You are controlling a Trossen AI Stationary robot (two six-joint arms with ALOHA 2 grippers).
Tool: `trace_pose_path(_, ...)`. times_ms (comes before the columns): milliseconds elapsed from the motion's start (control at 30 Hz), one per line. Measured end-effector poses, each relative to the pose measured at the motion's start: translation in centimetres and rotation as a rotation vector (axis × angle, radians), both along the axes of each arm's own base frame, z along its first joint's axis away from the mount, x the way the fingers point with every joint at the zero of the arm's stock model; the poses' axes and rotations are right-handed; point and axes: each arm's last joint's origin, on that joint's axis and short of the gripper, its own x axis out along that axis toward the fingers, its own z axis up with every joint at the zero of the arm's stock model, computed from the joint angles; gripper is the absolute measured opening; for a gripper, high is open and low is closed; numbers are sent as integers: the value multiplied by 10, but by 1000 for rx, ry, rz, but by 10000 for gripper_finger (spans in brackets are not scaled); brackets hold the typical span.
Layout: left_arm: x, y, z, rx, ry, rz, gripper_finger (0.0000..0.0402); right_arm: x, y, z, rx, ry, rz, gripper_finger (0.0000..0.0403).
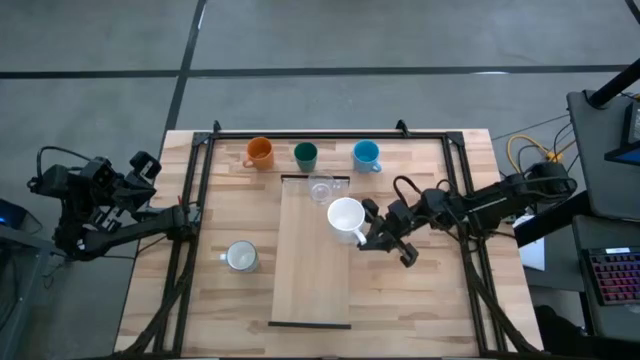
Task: Stack small to large cups/mugs on shelf
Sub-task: Put the white mug on the shelf
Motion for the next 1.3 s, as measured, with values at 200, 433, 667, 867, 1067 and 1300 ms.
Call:
trace_pose_path(200,0,0,0,-3,1,-1,4,-3,-10,-9,-1,22,-14,13)
trace_pose_path(433,0,0,0,-3,0,-2,4,0,-11,-15,-12,25,-12,13)
trace_pose_path(667,0,0,0,-3,0,-2,4,19,-10,-44,27,-29,-21,13)
trace_pose_path(867,0,0,0,-4,0,-2,4,41,-8,-71,50,-20,-7,13)
trace_pose_path(1067,0,0,0,-5,0,-2,4,56,-7,-81,35,-6,14,13)
trace_pose_path(1300,-1,0,1,-5,-3,-3,4,54,-20,-74,19,-36,-4,13)
